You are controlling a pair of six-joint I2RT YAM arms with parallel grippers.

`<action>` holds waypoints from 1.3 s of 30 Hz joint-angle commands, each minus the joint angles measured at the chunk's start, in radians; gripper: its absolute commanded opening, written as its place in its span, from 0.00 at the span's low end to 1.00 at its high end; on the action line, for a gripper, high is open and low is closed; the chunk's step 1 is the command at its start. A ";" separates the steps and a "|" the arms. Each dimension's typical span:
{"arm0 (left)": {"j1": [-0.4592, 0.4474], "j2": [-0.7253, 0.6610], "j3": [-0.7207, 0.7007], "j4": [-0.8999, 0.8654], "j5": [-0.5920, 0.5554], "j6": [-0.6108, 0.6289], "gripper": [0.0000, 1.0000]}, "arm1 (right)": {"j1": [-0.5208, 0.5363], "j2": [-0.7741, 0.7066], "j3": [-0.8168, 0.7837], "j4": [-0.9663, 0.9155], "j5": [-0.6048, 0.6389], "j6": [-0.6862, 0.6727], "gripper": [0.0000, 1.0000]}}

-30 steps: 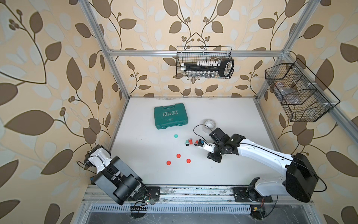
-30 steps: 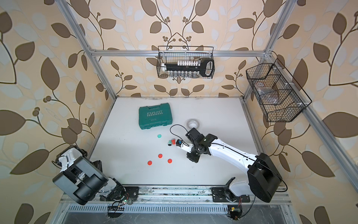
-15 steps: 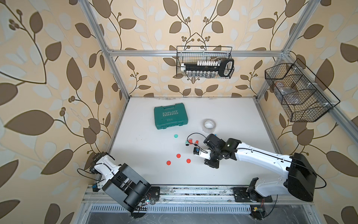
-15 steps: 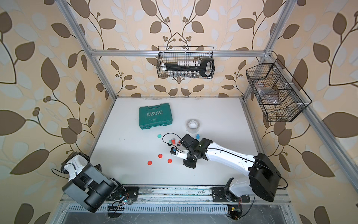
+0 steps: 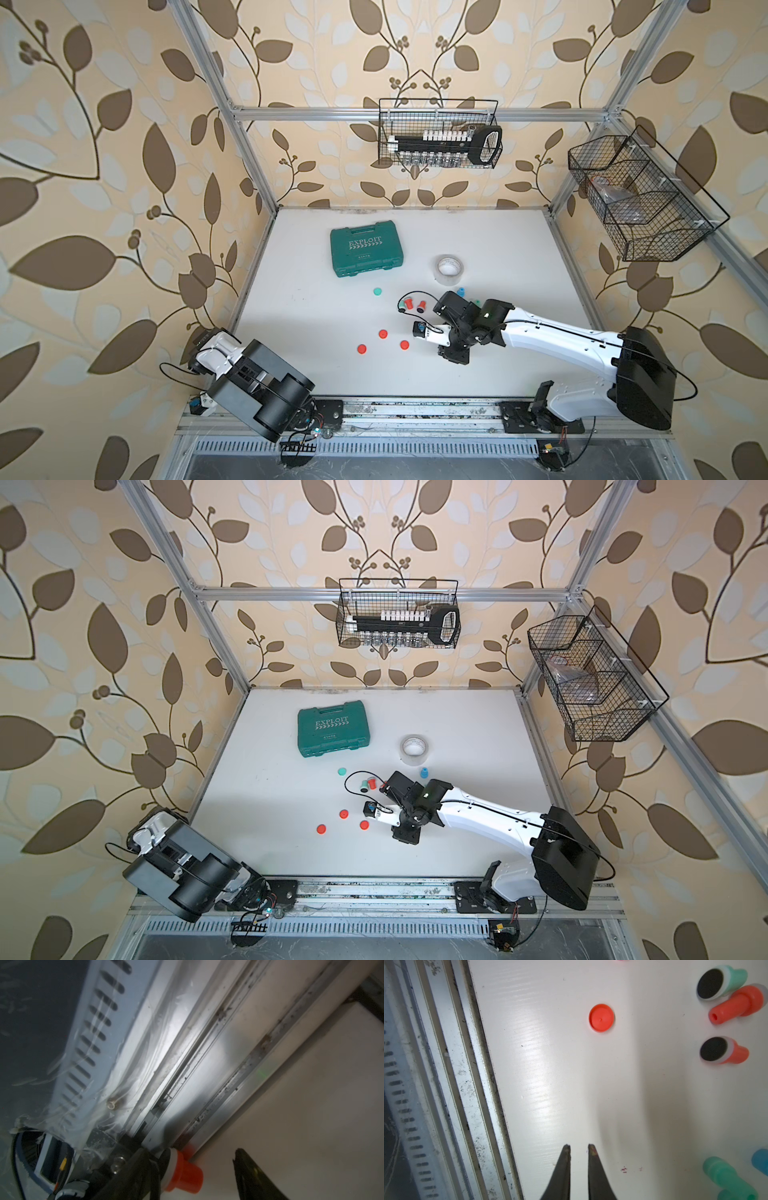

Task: Close the stamp cap
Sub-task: Pick up the stamp from the center of the board.

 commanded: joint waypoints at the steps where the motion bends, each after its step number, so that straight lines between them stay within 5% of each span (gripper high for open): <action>1: 0.005 -0.015 -0.008 0.087 0.053 0.057 0.68 | 0.005 0.014 0.022 -0.023 0.008 -0.015 0.15; 11: -0.006 -0.022 -0.029 0.137 0.209 0.113 0.65 | 0.005 0.016 0.025 -0.024 0.010 -0.016 0.15; 26: -0.428 -0.119 0.131 -0.078 0.158 0.104 0.67 | -0.065 -0.050 0.028 0.024 0.029 0.043 0.15; 31: -0.464 -0.186 0.097 -0.130 0.152 0.130 0.64 | -0.121 -0.115 0.024 0.063 -0.004 0.071 0.16; 39: -0.593 -0.168 -0.007 -0.116 0.209 -0.005 0.64 | -0.132 -0.170 0.026 0.063 0.000 0.085 0.16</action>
